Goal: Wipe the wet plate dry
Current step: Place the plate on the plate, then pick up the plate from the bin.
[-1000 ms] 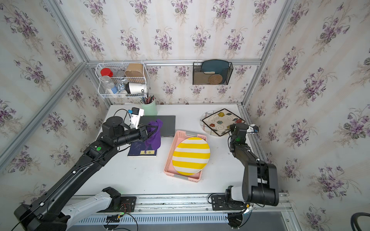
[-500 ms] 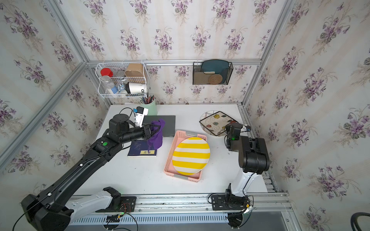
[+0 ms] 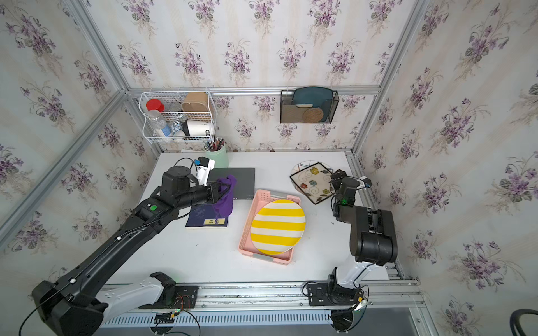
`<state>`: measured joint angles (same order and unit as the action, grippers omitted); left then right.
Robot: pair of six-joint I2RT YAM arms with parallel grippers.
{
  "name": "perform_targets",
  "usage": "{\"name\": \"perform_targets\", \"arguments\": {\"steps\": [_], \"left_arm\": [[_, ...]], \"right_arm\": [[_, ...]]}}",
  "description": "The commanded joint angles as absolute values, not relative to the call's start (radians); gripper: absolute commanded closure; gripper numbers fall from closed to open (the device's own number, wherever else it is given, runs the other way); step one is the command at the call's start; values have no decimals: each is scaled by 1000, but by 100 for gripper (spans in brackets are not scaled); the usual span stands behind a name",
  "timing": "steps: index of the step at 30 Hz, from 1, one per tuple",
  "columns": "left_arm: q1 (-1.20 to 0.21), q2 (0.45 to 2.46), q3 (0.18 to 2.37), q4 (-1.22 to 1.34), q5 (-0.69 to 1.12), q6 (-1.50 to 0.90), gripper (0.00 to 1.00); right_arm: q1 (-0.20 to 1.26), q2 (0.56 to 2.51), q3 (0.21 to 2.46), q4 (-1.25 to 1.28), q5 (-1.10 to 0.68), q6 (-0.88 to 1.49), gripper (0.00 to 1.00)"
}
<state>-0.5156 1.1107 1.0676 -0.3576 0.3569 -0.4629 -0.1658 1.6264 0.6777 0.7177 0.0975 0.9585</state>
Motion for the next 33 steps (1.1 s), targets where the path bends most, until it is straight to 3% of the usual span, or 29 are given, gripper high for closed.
{"name": "perform_targets", "arguments": {"steps": [1,4,7,10,18,24,28,33], "left_arm": [[-515,1097,1042,-436,253,-399,100],[-515,1100,1012,-464,241,-385,100],[-515,1098,982,-465,241,-395,100],[-515,1090,961,-434,252,-413,100],[-515,1116,982,-417,276,-419,100],[-515,1133,982,-387,306,-436,100],[-515,1128,979,-383,307,-440,100],[-515,1133,978,-378,316,-449,100]], "right_arm": [[-175,1527,689,491,88,862,0],[-175,1421,683,350,-83,811,5],[-170,1325,632,215,-292,816,17],[-123,1209,537,102,-394,819,20],[18,825,389,-218,-396,739,26],[155,798,322,-158,-390,778,28],[205,848,326,-100,-363,793,41],[218,877,328,-74,-340,799,75]]}}
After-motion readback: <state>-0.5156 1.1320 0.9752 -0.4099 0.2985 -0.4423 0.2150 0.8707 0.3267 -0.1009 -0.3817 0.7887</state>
